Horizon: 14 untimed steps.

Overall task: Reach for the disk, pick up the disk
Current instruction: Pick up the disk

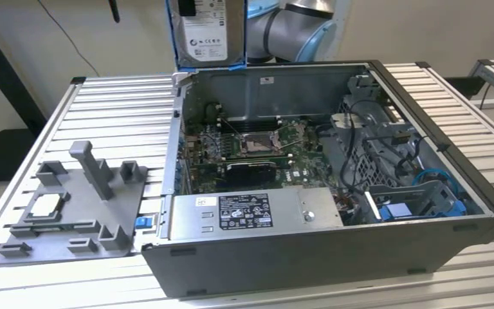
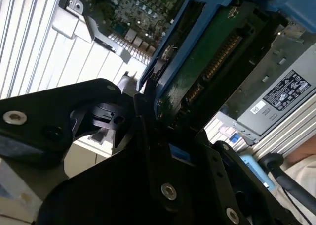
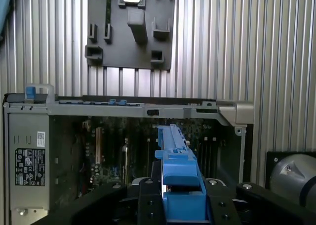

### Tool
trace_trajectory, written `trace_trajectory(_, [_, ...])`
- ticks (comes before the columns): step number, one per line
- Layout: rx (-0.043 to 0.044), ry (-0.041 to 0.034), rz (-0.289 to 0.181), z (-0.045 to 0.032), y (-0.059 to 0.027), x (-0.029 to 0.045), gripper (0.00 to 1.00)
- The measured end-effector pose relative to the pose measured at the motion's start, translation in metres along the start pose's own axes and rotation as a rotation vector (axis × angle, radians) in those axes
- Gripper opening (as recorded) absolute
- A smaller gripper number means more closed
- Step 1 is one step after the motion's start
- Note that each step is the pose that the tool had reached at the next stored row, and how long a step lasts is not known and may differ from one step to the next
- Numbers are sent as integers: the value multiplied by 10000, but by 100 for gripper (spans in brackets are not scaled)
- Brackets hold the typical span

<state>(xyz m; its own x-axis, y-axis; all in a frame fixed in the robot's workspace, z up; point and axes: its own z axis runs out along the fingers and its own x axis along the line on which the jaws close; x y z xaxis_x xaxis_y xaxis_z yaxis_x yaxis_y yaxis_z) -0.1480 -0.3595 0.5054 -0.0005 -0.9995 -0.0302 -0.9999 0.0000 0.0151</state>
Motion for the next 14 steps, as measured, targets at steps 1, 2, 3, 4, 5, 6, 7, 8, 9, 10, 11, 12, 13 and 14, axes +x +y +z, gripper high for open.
trace_trajectory(1, [0, 0, 0, -1, -31, 0, 0])
trace_trajectory(2, [0, 0, 0, -1, -65, 0, 0])
trace_trajectory(3, [0, 0, 0, -2, -99, 0, 0])
trace_trajectory(4, [0, 0, 0, -2, -132, 0, 0])
trace_trajectory(5, [0, 0, 0, -2, -167, 0, 0])
trace_trajectory(6, [0, 0, 0, -3, -197, 0, 0])
trace_trajectory(7, [0, 0, 0, -3, -231, 0, 0])
trace_trajectory(8, [0, 0, 0, -4, -264, 0, 0])
trace_trajectory(9, [0, -1, 0, -4, -297, 0, 0])
trace_trajectory(10, [0, 0, 0, -5, -329, 0, 0])
trace_trajectory(11, [0, 0, -1, -5, -362, 0, 0])
trace_trajectory(12, [-1, 0, 0, -6, -394, 0, 0])
trace_trajectory(13, [0, -1, 0, -6, -425, 0, 0])
trace_trajectory(14, [0, 0, 0, -7, -459, 0, 0])
